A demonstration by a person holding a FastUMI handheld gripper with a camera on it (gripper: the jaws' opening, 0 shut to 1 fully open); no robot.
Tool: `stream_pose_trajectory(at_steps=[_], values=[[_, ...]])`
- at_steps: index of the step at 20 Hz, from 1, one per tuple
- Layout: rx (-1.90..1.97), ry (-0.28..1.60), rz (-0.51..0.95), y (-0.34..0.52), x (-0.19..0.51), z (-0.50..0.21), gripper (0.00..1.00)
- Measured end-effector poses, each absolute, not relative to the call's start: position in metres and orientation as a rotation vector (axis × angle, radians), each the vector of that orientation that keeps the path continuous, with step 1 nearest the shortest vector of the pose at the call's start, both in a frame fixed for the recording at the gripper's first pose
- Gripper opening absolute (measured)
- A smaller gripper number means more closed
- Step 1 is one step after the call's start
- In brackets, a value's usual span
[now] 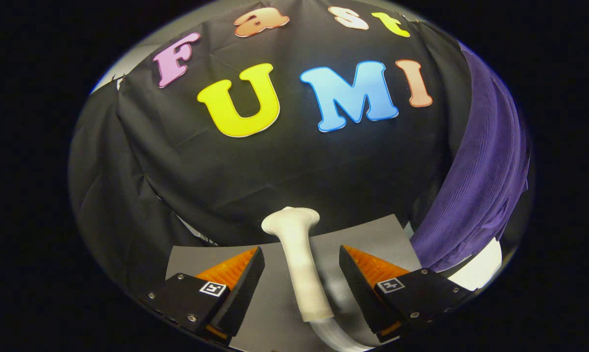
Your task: Iron the clothes twice with a garment steamer, once on the left side and once on the right side.
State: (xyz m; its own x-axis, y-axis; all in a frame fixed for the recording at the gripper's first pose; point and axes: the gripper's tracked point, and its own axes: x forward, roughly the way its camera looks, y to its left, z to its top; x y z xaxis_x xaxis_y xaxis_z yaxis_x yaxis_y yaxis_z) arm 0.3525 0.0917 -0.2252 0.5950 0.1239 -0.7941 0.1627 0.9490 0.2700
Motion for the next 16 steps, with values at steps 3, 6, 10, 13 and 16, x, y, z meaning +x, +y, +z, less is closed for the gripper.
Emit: stream_pose_trajectory(at_steps=[3,6,10,13,16], values=[[0.382,1.021,-0.035,0.092,0.355,-0.247,0.90],[0.394,1.067,-0.014,0.099,0.355,-0.264,0.81],[0.338,1.115,0.012,0.109,0.344,-0.282,0.67],[0.298,1.106,-0.010,0.107,0.341,-0.290,0.58],[0.265,1.106,-0.016,0.105,0.338,-0.289,0.53]])
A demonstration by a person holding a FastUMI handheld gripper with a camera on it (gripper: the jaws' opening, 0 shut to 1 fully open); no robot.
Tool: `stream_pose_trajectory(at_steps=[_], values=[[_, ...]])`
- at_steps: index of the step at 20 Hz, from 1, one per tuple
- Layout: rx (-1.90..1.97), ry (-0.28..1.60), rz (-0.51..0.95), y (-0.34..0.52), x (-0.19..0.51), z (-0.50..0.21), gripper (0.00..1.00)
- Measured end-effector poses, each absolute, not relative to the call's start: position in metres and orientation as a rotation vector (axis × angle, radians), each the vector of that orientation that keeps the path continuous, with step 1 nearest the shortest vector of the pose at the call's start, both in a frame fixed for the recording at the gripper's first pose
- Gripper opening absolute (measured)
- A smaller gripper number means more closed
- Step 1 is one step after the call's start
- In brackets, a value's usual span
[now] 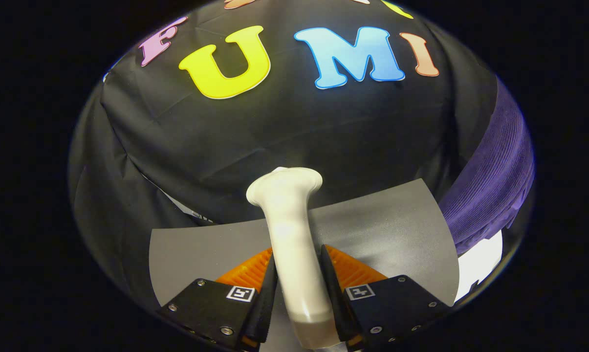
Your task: Iron the clothes twice with a garment steamer, once on the left side and once on the right side.
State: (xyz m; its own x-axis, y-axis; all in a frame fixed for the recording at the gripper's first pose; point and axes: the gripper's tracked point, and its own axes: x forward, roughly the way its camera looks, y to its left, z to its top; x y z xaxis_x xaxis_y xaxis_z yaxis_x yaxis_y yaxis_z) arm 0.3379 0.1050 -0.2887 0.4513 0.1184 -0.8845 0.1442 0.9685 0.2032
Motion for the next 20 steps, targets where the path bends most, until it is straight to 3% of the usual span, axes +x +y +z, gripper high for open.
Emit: stream_pose_trajectory(at_steps=[9,20], values=[[0.222,1.044,-0.038,0.103,0.338,-0.287,0.33],[0.201,0.844,-0.026,0.072,0.276,-0.208,0.33]])
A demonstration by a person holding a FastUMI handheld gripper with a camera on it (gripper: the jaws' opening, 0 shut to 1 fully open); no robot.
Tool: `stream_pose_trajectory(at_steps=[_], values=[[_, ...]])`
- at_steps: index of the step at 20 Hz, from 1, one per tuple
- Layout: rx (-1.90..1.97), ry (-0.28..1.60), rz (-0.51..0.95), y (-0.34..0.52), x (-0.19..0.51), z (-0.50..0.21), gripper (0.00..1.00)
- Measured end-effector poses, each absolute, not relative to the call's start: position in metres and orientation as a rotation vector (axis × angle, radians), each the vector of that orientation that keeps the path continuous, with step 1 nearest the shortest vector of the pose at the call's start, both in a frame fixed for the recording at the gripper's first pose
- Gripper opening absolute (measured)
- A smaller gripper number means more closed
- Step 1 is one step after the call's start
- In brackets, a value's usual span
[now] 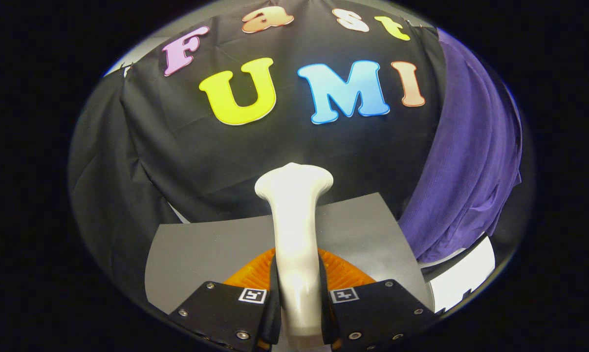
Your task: Iron the clothes twice with a garment steamer, once on the left side and once on the right side.
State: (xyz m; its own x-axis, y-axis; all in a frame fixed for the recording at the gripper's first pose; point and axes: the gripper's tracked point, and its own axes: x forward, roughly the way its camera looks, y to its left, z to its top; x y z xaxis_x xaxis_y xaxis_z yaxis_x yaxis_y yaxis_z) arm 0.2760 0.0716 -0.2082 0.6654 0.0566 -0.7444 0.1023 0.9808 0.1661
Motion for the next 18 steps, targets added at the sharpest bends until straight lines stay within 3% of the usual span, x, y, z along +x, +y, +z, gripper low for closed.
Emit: stream_pose_trajectory(at_steps=[12,18], values=[[0.111,0.568,0.063,0.008,0.180,-0.084,0.32],[0.095,0.486,0.029,-0.037,0.163,-0.045,0.32]])
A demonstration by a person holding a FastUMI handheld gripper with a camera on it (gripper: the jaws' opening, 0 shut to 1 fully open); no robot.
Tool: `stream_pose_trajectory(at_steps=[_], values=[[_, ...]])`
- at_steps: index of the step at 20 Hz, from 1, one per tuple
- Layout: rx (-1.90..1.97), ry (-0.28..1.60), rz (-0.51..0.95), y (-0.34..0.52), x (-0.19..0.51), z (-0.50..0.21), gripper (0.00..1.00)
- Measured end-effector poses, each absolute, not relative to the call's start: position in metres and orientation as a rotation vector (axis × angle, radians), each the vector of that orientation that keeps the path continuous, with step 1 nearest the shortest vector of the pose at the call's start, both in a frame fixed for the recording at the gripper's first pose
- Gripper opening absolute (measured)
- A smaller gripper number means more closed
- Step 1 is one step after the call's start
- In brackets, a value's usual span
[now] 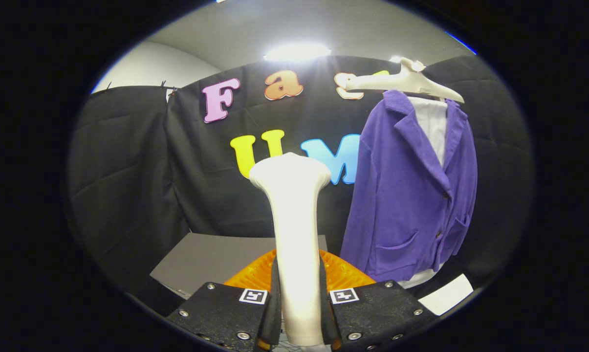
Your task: Iron the clothes twice with a garment steamer, once on the left side and once on the right side.
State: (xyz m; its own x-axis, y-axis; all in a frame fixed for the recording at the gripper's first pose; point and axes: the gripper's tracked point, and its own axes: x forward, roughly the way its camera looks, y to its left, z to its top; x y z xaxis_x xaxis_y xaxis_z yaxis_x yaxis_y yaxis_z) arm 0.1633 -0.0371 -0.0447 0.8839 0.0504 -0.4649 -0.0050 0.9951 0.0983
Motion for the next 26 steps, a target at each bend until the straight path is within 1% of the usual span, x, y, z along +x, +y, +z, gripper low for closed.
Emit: stream_pose_trajectory(at_steps=[7,13,19,23,26], values=[[0.095,0.399,-0.073,-0.103,0.167,-0.010,0.32],[0.088,0.353,-0.190,-0.160,0.188,0.006,0.32],[0.137,0.293,-0.270,-0.201,0.202,0.017,0.32],[0.169,0.272,-0.308,-0.220,0.213,0.006,0.32],[0.159,0.302,-0.324,-0.227,0.220,-0.016,0.32]])
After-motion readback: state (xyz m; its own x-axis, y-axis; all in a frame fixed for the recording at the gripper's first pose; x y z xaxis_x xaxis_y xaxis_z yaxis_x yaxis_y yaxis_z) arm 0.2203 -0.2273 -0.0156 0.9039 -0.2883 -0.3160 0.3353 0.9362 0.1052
